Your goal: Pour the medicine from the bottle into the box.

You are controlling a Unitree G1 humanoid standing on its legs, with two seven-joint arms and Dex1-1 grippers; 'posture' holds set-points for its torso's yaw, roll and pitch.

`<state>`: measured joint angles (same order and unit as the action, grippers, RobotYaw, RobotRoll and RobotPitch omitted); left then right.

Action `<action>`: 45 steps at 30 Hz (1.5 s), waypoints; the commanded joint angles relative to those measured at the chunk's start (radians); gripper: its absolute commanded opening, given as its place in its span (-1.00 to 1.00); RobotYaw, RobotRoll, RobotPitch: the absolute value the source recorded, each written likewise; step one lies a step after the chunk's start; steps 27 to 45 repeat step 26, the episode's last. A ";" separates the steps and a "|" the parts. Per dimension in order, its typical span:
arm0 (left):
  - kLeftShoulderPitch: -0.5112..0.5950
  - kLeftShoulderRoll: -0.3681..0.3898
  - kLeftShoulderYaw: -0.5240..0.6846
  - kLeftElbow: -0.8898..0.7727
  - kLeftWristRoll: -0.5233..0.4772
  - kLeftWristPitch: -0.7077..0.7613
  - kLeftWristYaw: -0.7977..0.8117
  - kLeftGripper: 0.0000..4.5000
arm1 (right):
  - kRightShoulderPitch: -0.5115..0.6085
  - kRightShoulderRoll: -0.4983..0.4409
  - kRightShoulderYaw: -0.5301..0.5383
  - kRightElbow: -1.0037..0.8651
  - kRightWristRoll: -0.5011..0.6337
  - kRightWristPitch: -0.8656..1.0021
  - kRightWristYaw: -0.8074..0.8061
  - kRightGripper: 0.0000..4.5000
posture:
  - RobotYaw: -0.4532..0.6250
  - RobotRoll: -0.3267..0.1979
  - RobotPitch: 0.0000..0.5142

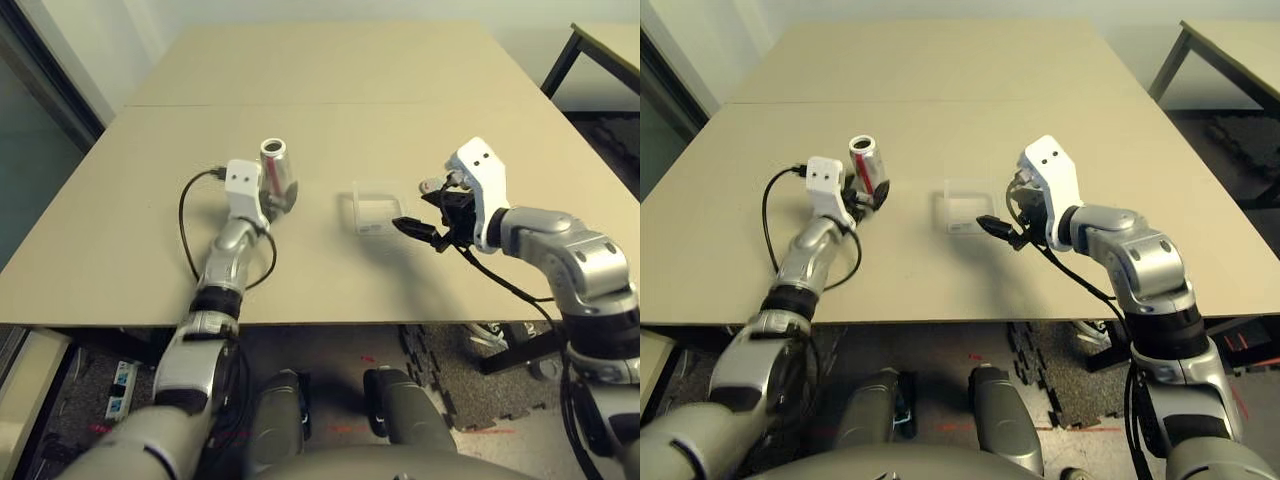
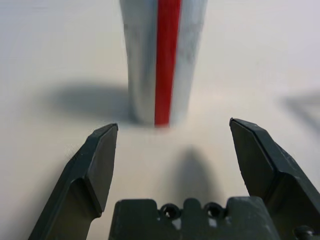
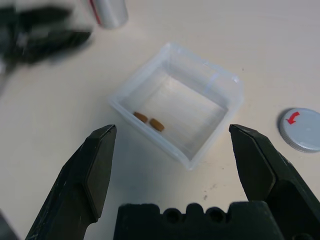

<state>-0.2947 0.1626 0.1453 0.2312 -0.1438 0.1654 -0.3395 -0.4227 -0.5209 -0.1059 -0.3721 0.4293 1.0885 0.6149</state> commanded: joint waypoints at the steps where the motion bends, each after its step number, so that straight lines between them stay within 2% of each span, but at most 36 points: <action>1: 0.121 0.037 0.044 -0.264 -0.056 0.138 0.027 0.99 | 0.018 0.051 -0.117 -0.008 0.024 -0.004 -0.090 1.00 | -0.24 0.25 -0.50; 4: 0.135 0.080 0.146 -0.314 -0.100 0.152 0.067 0.99 | 0.009 0.127 -0.182 0.097 -0.062 -0.143 -0.252 1.00 | -0.19 0.25 -0.47; 6: 0.092 0.124 0.197 -0.258 -0.108 0.118 0.082 0.99 | -0.009 0.199 -0.228 0.176 -0.112 -0.239 -0.387 1.00 | -0.18 0.25 -0.46; 9: -0.028 0.197 0.252 -0.080 -0.112 0.036 0.081 0.99 | -0.036 0.279 -0.274 0.314 -0.191 -0.429 -0.557 1.00 | -0.17 0.25 -0.44; 12: -0.148 0.265 0.262 0.142 -0.095 -0.067 0.046 0.99 | -0.054 0.305 -0.279 0.442 -0.246 -0.593 -0.646 1.00 | -0.18 0.25 -0.42; 18: -0.380 0.366 0.209 0.617 -0.035 -0.282 -0.034 0.99 | -0.113 0.276 -0.300 0.709 -0.314 -0.872 -0.785 1.00 | -0.19 0.25 -0.41; 23: -0.503 0.390 0.207 0.863 -0.022 -0.354 0.000 0.99 | -0.160 0.218 -0.292 0.895 -0.310 -0.980 -0.776 1.00 | -0.21 0.25 -0.41; 26: -0.525 0.388 0.207 0.921 -0.023 -0.378 0.007 0.99 | -0.167 0.200 -0.285 0.944 -0.304 -1.008 -0.771 1.00 | -0.24 0.25 -0.42; 45: -0.525 0.388 0.207 0.921 -0.023 -0.378 0.007 0.99 | -0.167 0.200 -0.285 0.944 -0.304 -1.008 -0.771 1.00 | -0.24 0.25 -0.42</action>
